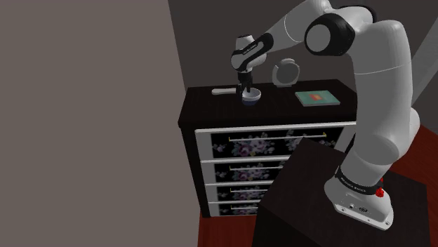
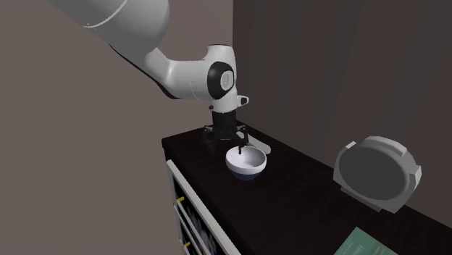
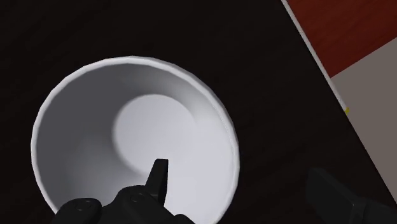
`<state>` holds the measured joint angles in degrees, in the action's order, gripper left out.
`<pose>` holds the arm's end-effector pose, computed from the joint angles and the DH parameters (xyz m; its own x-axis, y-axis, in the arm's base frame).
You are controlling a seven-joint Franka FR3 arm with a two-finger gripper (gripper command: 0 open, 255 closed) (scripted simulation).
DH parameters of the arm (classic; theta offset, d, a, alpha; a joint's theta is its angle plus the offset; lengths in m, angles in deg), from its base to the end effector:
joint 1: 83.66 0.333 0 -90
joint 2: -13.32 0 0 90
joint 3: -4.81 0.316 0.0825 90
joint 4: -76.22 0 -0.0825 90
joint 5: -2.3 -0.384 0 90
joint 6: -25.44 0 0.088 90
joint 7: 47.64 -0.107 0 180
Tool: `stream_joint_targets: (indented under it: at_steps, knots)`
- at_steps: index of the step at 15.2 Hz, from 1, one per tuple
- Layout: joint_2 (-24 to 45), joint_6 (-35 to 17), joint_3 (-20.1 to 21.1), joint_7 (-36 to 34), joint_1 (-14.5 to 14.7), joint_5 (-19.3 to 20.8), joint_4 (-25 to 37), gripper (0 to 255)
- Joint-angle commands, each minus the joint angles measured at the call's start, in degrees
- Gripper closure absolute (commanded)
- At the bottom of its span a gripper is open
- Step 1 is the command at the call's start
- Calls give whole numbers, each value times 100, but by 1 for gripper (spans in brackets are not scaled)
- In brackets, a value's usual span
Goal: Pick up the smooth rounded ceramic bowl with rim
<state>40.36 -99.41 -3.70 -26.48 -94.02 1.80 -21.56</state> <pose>0.6350 -0.2062 0.3215 0.9986 0.0507 -0.0168 0.0516 -0.9970 0.0580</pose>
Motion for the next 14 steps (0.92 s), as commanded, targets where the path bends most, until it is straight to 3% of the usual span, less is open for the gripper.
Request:
stream_joint_targets:
  at_steps: [1,4,5,14]
  knots:
    - [73,-118,5,3,-6,-10,-42,0]
    - [138,-211,10,4,-10,-18,-71,0]
    - [136,-210,11,-1,-6,-18,-73,255]
    - [138,-211,11,4,-10,-18,-71,255]
